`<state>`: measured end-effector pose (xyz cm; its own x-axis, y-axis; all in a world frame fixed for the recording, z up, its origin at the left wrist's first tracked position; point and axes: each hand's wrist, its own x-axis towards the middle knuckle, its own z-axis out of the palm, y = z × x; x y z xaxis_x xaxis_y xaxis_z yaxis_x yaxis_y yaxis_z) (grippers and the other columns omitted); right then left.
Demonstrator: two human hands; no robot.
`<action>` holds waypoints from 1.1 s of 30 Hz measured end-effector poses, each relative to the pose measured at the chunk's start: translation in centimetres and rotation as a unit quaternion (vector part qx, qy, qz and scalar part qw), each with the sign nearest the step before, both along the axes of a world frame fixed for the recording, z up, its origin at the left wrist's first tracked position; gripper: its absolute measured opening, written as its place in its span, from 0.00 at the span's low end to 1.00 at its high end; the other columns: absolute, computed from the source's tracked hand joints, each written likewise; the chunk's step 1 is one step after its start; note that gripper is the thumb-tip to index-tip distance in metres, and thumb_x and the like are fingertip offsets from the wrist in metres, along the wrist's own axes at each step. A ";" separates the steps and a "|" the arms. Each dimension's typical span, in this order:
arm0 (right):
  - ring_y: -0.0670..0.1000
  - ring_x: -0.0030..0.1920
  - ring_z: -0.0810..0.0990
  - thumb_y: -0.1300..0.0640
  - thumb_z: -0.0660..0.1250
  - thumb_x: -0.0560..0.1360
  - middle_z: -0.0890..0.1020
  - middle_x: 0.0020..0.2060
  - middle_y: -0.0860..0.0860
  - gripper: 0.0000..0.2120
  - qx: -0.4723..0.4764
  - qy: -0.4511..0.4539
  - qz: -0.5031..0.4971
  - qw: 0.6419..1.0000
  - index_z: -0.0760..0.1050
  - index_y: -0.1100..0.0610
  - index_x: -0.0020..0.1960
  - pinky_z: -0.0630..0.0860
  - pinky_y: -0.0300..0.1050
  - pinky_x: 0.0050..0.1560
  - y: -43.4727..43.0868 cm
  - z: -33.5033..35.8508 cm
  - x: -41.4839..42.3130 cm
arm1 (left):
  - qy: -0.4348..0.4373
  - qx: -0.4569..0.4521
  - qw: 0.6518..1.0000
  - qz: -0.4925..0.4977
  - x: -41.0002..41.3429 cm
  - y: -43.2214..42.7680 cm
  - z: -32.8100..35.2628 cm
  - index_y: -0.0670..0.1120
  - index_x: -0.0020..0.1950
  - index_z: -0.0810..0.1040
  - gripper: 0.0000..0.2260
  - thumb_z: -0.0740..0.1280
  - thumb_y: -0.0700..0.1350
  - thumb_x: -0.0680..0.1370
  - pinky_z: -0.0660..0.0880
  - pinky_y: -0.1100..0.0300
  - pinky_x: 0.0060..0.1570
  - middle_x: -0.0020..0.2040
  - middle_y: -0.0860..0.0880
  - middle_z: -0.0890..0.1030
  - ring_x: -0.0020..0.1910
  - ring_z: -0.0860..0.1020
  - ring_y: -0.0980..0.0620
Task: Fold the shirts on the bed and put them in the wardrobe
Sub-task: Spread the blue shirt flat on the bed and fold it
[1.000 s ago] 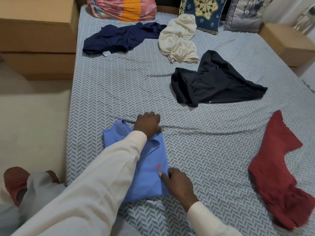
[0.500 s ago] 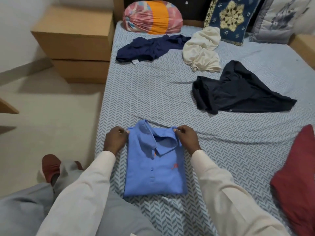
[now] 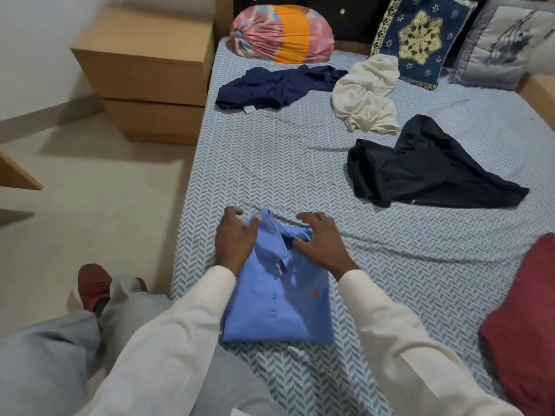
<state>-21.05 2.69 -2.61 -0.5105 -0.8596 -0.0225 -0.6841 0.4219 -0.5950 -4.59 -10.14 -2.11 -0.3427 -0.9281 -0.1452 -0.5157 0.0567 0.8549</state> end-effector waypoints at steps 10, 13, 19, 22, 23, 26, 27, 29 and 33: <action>0.55 0.38 0.74 0.61 0.64 0.72 0.75 0.34 0.54 0.08 0.174 -0.068 -0.003 0.982 0.69 0.56 0.35 0.65 0.45 0.34 -7.3 1.7 -2.5 | -0.103 0.055 0.993 -0.020 -1.9 0.6 0.5 0.41 0.68 0.62 0.21 0.65 0.42 0.78 0.75 0.48 0.48 0.63 0.37 0.72 0.55 0.76 0.36; 0.53 0.42 0.77 0.55 0.68 0.72 0.79 0.41 0.51 0.04 0.212 -0.089 0.041 0.972 0.76 0.54 0.46 0.70 0.44 0.37 -8.8 2.1 -2.2 | -0.073 0.039 0.996 -0.023 -1.7 1.2 0.2 0.42 0.62 0.65 0.21 0.68 0.51 0.76 0.74 0.52 0.47 0.60 0.40 0.74 0.54 0.77 0.39; 0.52 0.54 0.80 0.57 0.67 0.74 0.81 0.56 0.51 0.23 0.230 -0.129 0.074 0.962 0.71 0.52 0.69 0.76 0.46 0.54 -11.1 2.6 -1.6 | -0.110 0.039 0.993 -0.011 -2.9 1.9 -0.5 0.42 0.63 0.65 0.33 0.72 0.61 0.68 0.76 0.47 0.51 0.59 0.44 0.69 0.55 0.75 0.40; 0.49 0.47 0.80 0.53 0.66 0.69 0.82 0.49 0.48 0.20 0.266 -0.076 0.134 0.951 0.76 0.46 0.61 0.76 0.43 0.46 -11.6 3.7 -1.3 | -0.174 0.023 0.984 -0.015 -3.4 1.6 -0.2 0.42 0.66 0.63 0.31 0.69 0.57 0.71 0.75 0.48 0.54 0.62 0.42 0.68 0.58 0.75 0.39; 0.48 0.44 0.80 0.50 0.65 0.66 0.82 0.45 0.46 0.16 0.271 -0.062 0.153 0.948 0.78 0.45 0.53 0.75 0.43 0.43 -11.8 3.8 -1.3 | -0.190 0.022 0.981 -0.015 -3.6 1.4 -0.1 0.42 0.66 0.63 0.30 0.68 0.56 0.72 0.74 0.48 0.54 0.63 0.42 0.68 0.59 0.75 0.39; 0.49 0.35 0.75 0.53 0.63 0.62 0.79 0.32 0.47 0.03 0.281 -0.071 0.163 0.943 0.75 0.49 0.35 0.73 0.49 0.40 -12.4 4.3 -1.0 | -0.209 0.036 0.977 -0.011 -3.7 0.9 0.1 0.42 0.66 0.62 0.30 0.67 0.57 0.72 0.74 0.49 0.54 0.64 0.42 0.69 0.59 0.75 0.39; 0.49 0.35 0.74 0.54 0.63 0.62 0.78 0.31 0.50 0.04 0.281 -0.083 0.165 0.942 0.75 0.52 0.35 0.74 0.51 0.41 -12.6 4.2 -1.0 | -0.207 0.039 0.977 -0.009 -3.7 0.8 0.2 0.42 0.65 0.63 0.29 0.67 0.57 0.73 0.73 0.49 0.53 0.63 0.42 0.70 0.59 0.75 0.39; 0.49 0.37 0.76 0.53 0.65 0.63 0.80 0.34 0.49 0.09 0.279 -0.105 0.169 0.940 0.79 0.53 0.40 0.77 0.52 0.44 -12.9 4.4 -0.7 | -0.194 0.048 0.980 -0.006 -3.3 0.5 0.2 0.41 0.64 0.63 0.25 0.67 0.51 0.74 0.72 0.50 0.49 0.63 0.40 0.72 0.59 0.76 0.37; 0.44 0.43 0.81 0.48 0.65 0.73 0.84 0.40 0.41 0.06 0.275 -0.080 0.174 0.942 0.81 0.44 0.47 0.75 0.41 0.43 -12.8 4.8 -0.3 | -0.058 0.089 0.994 0.035 -2.0 0.4 0.0 0.44 0.57 0.68 0.10 0.61 0.43 0.77 0.71 0.54 0.42 0.52 0.44 0.79 0.50 0.79 0.41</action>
<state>-21.31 -10.14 2.21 -0.1526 -0.8106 -0.5654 -0.7578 0.4632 -0.4596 -6.63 -9.76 -2.10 -0.2493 -0.9054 -0.3438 -0.6084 -0.1298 0.7830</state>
